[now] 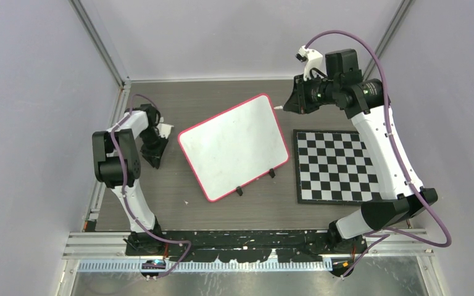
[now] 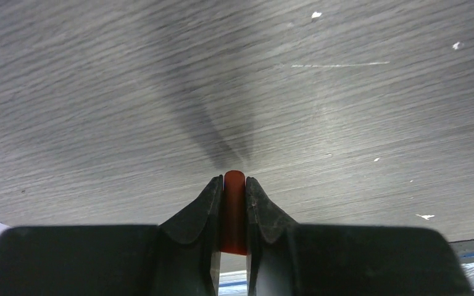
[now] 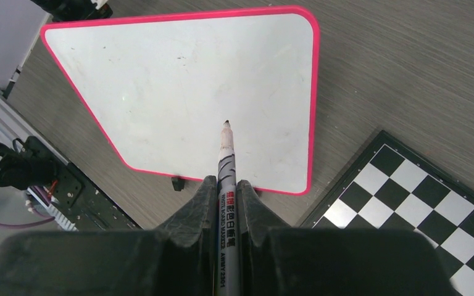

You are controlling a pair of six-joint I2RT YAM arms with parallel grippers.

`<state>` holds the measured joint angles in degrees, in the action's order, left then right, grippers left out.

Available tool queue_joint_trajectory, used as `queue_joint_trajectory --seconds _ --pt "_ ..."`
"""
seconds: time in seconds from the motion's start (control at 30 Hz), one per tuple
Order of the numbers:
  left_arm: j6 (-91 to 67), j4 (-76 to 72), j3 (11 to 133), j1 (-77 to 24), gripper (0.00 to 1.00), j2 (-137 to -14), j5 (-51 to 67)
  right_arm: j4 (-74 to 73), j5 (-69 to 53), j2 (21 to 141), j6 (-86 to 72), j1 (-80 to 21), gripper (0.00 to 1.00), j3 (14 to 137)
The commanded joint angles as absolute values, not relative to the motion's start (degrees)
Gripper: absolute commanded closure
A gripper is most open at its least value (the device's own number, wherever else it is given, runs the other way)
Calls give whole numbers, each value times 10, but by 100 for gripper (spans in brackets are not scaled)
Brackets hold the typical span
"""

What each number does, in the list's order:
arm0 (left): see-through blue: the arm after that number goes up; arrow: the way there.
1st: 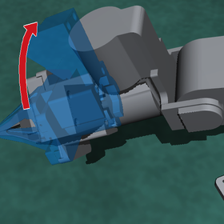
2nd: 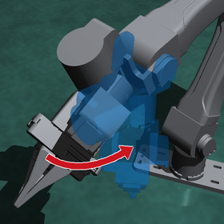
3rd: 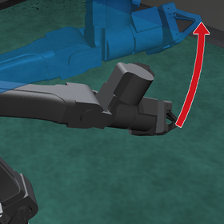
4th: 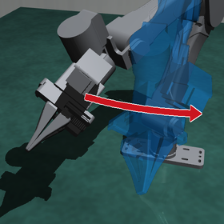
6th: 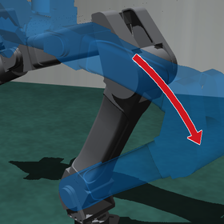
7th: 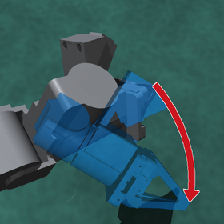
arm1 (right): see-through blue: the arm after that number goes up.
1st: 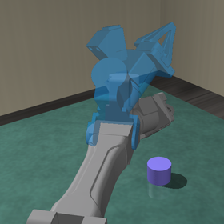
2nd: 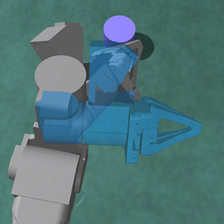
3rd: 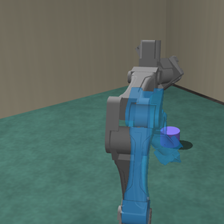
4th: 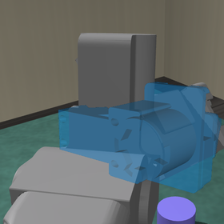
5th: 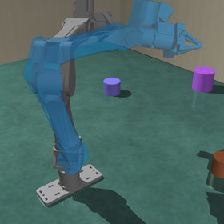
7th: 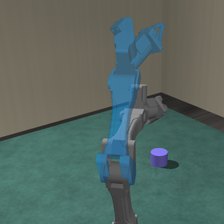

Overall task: Write a sentence on the whiteboard
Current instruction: Place the pen cap at the center of the board.

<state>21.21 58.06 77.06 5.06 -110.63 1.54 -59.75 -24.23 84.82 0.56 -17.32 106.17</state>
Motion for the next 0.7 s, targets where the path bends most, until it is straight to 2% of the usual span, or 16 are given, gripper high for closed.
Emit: queue_joint_trajectory --seconds 0.0,0.23,0.3,0.37,0.47,0.6,0.67 --pt "207 570 775 45 80 -1110 4 -614 -216 850 15 -184 100 1074" --pt "204 586 777 45 68 -1101 27 -657 -162 878 44 -216 100 1097" --pt "202 596 782 45 61 -1089 42 -664 -135 887 46 -226 100 1104" --pt "196 606 791 45 53 -1072 56 -664 -118 892 45 -233 100 1109" --pt "191 628 819 45 34 -1040 84 -635 -88 893 7 -234 100 1110" --pt "180 652 869 52 21 -1005 103 -595 -92 881 -8 -234 100 1103" --pt "171 664 900 67 4 -989 135 -580 -133 869 17 -233 100 1091"
